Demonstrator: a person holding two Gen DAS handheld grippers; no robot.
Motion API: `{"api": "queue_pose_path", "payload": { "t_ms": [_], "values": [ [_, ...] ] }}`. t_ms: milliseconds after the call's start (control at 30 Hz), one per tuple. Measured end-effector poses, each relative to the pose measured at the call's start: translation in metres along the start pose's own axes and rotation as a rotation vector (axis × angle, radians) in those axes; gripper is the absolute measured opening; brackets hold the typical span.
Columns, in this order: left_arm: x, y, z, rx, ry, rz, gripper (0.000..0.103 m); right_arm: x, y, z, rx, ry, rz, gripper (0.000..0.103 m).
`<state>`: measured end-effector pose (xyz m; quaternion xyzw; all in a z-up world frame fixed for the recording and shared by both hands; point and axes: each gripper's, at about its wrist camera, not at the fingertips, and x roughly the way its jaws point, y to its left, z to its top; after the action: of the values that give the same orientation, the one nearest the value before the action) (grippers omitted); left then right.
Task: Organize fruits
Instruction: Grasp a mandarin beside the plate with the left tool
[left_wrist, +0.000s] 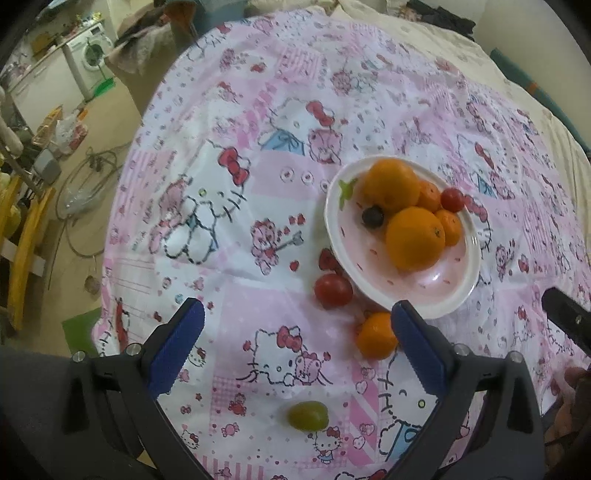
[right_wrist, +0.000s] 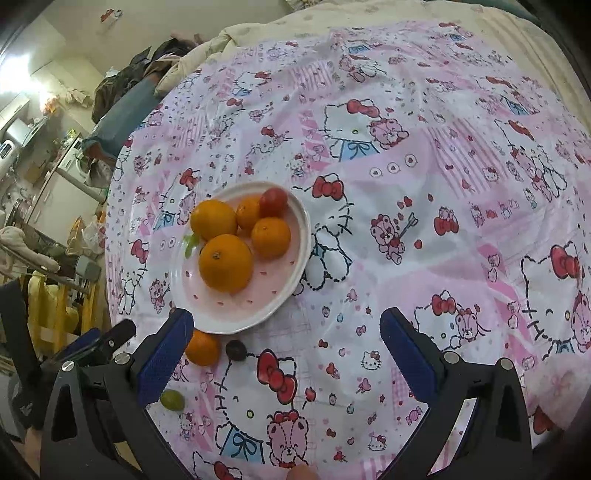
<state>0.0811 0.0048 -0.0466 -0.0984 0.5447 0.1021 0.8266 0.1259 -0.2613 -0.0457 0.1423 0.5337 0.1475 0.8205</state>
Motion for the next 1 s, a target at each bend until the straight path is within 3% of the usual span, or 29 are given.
{"api": "queue_pose_path", "payload": {
  "t_ms": [200,433,600,733,800,867,1000],
  "values": [
    [0.019,-0.009,-0.007,0.038,0.075,-0.062,0.096,0.005,-0.005,0.001,0.028,0.008,-0.018,0.103],
    [0.055,-0.033,-0.015,0.126,0.177,-0.14,0.068,0.004,-0.006,0.004,0.03,-0.007,-0.037,0.103],
    [0.061,-0.045,-0.013,0.149,0.175,-0.167,0.063,0.013,-0.011,0.001,0.049,0.023,-0.042,0.103],
    [0.073,-0.051,-0.013,0.156,0.224,-0.175,0.06,0.014,-0.009,0.001,0.03,0.019,-0.064,0.103],
    [0.077,-0.053,-0.014,0.161,0.235,-0.181,0.053,0.015,-0.009,0.0,0.028,0.02,-0.07,0.103],
    [0.076,-0.058,-0.013,0.177,0.23,-0.217,0.033,0.015,-0.01,0.0,0.031,0.022,-0.07,0.103],
    [0.072,-0.062,-0.014,0.202,0.223,-0.193,0.032,0.015,-0.01,0.0,0.021,0.016,-0.072,0.103]
  ]
}}
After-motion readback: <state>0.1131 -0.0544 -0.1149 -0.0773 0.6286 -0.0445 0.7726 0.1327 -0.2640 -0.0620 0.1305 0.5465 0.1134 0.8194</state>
